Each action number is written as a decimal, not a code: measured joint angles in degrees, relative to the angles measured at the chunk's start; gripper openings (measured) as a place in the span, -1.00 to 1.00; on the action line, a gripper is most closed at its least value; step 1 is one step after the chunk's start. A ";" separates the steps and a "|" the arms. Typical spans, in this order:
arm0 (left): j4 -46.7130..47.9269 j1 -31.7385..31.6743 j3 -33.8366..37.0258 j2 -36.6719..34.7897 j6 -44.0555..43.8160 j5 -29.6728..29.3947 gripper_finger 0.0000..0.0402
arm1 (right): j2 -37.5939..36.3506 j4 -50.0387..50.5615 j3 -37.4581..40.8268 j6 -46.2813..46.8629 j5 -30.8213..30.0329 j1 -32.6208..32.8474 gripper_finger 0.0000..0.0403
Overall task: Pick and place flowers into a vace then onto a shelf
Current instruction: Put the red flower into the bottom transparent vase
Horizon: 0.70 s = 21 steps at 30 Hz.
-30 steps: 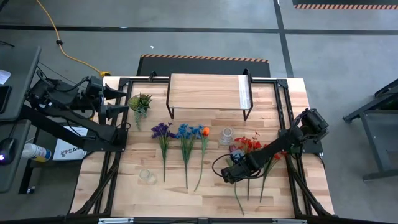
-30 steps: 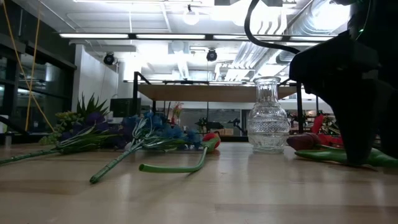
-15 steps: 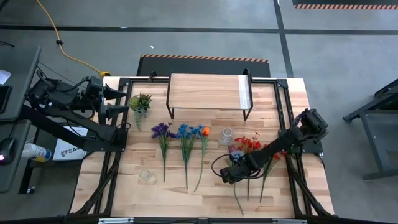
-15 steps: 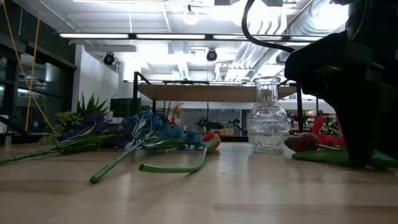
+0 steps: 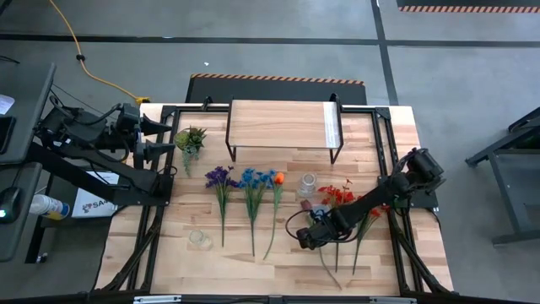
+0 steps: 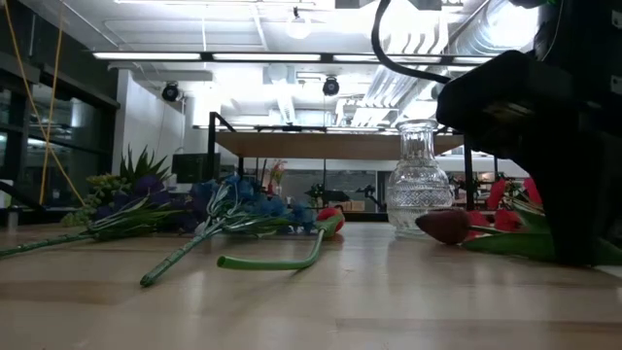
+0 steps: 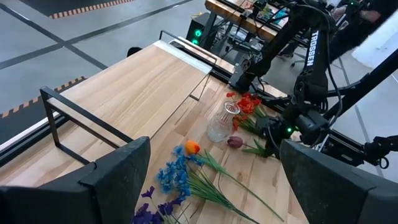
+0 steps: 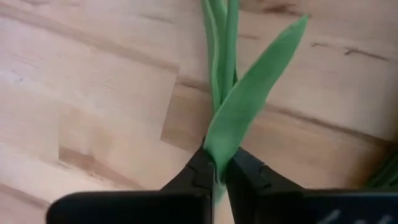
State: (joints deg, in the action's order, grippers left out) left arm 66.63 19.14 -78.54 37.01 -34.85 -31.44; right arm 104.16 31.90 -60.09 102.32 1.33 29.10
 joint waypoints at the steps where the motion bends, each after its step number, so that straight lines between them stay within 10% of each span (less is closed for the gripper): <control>1: 0.05 0.00 0.00 0.00 0.00 0.00 0.94 | 0.01 0.53 -0.59 -0.02 0.97 0.02 -0.90; 13: 1.29 0.00 0.00 0.00 0.00 -0.04 0.94 | -0.02 7.40 -12.35 0.60 2.96 3.94 -0.97; 21: 1.29 0.02 0.00 -0.01 0.02 -0.07 0.94 | -0.16 15.18 -26.28 -5.20 -8.62 4.49 -0.98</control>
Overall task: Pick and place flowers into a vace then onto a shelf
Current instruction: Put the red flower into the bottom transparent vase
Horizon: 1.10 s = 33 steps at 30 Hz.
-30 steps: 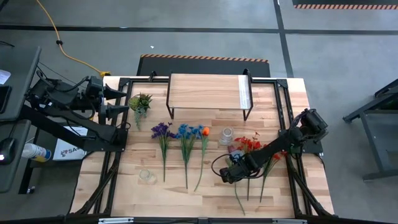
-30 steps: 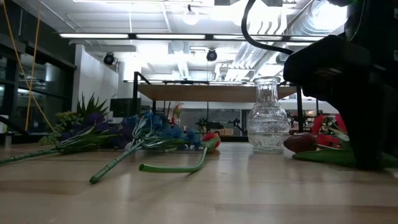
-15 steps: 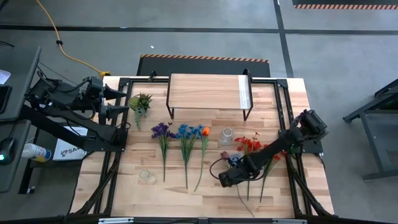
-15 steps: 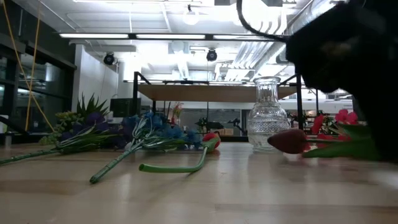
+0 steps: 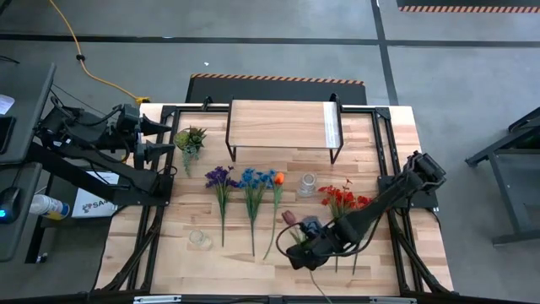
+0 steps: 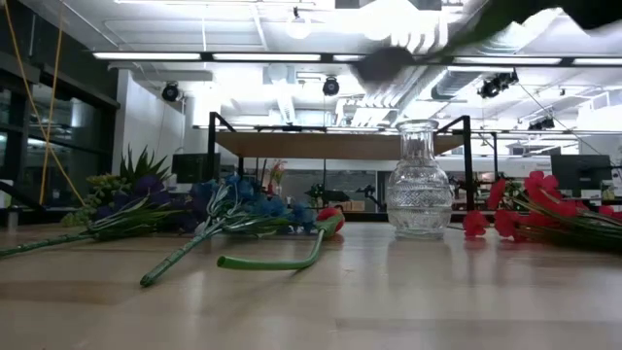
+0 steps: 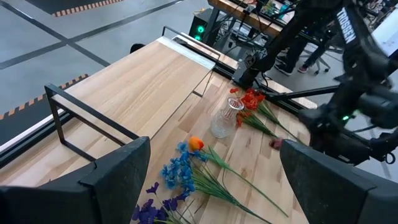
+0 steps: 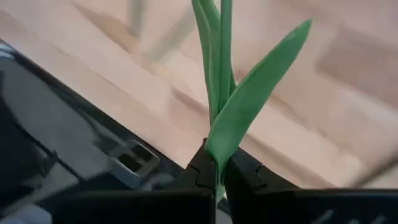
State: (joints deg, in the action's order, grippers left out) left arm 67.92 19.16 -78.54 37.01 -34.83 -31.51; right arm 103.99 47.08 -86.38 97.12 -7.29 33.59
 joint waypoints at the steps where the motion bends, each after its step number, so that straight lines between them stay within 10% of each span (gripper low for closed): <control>1: -0.02 -0.01 0.00 -0.01 0.00 0.01 0.94 | -0.05 1.39 -1.84 -1.57 -2.58 -0.41 -0.98; 17: -2.14 0.00 -0.02 2.67 -0.23 5.85 0.94 | -0.10 4.45 -22.27 -42.71 -36.80 -12.31 -0.99; 33: -19.58 0.00 -0.02 13.82 10.12 10.84 0.94 | -0.12 -13.35 -25.13 -72.84 -29.77 -21.04 -0.99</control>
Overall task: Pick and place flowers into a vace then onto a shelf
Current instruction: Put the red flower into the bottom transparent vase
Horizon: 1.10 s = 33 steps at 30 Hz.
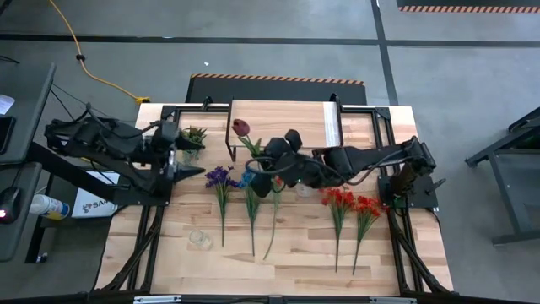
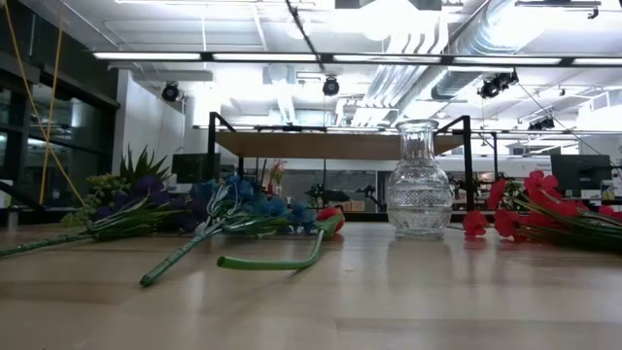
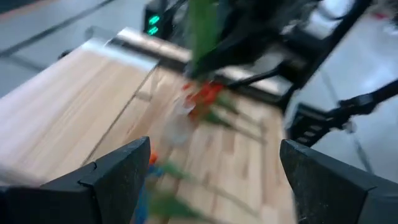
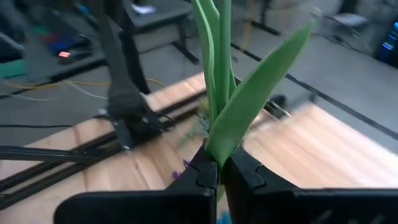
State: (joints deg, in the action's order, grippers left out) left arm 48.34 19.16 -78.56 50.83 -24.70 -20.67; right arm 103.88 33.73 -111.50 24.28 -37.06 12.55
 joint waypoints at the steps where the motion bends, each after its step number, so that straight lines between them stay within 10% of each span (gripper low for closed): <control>1: -2.61 0.00 0.00 0.67 1.17 0.89 0.94 | 0.00 -1.96 0.00 -1.74 1.77 -0.40 -0.99; 12: -12.99 -0.02 0.02 5.67 9.48 0.65 0.94 | -0.34 -11.69 0.00 -10.17 19.55 -3.62 -0.99; 33: -9.04 -0.02 0.08 12.67 4.81 -8.29 0.94 | -1.71 -17.72 -0.31 -14.86 31.83 -6.11 -0.99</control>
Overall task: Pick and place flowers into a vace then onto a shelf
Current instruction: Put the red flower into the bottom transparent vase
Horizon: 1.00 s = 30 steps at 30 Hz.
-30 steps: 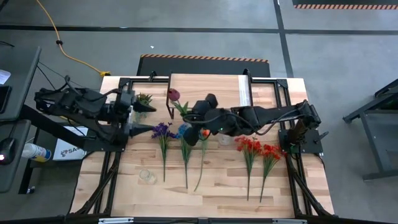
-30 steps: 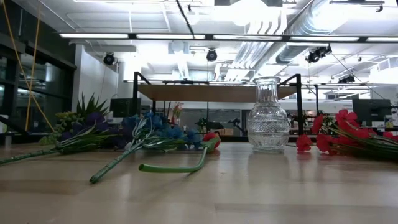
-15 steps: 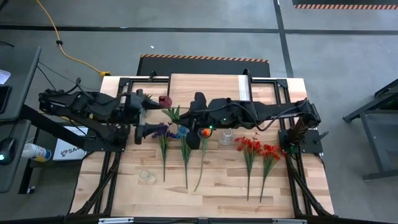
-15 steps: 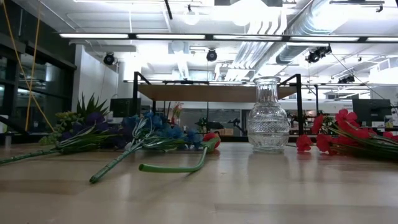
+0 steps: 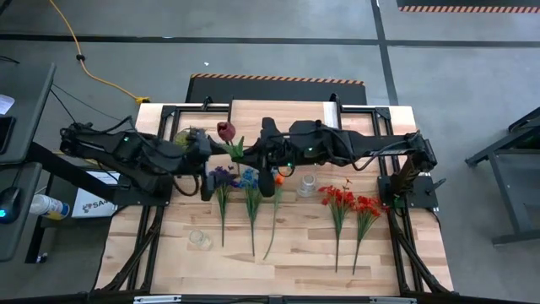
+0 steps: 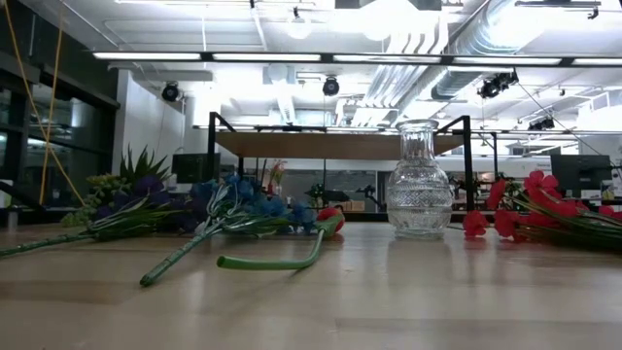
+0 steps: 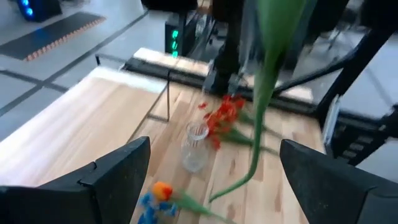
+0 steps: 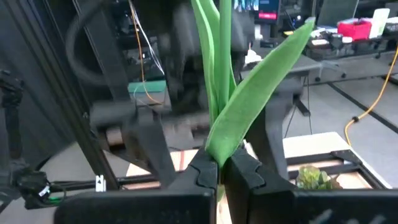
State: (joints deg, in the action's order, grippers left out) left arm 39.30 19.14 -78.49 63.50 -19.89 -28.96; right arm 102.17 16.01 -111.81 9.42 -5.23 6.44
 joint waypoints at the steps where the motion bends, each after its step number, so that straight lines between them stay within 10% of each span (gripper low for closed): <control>1: -0.03 0.00 0.01 0.39 -0.07 -0.11 0.94 | -0.02 -0.17 0.00 -0.10 0.06 -0.12 -0.99; 30: -3.75 -0.02 -0.05 0.99 0.58 -4.25 0.93 | 0.04 -0.42 0.00 -0.44 -0.14 -0.09 -0.99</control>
State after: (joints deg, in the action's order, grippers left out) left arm 35.55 19.11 -78.54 64.49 -19.31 -33.21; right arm 102.20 15.59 -111.81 8.98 -5.37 6.35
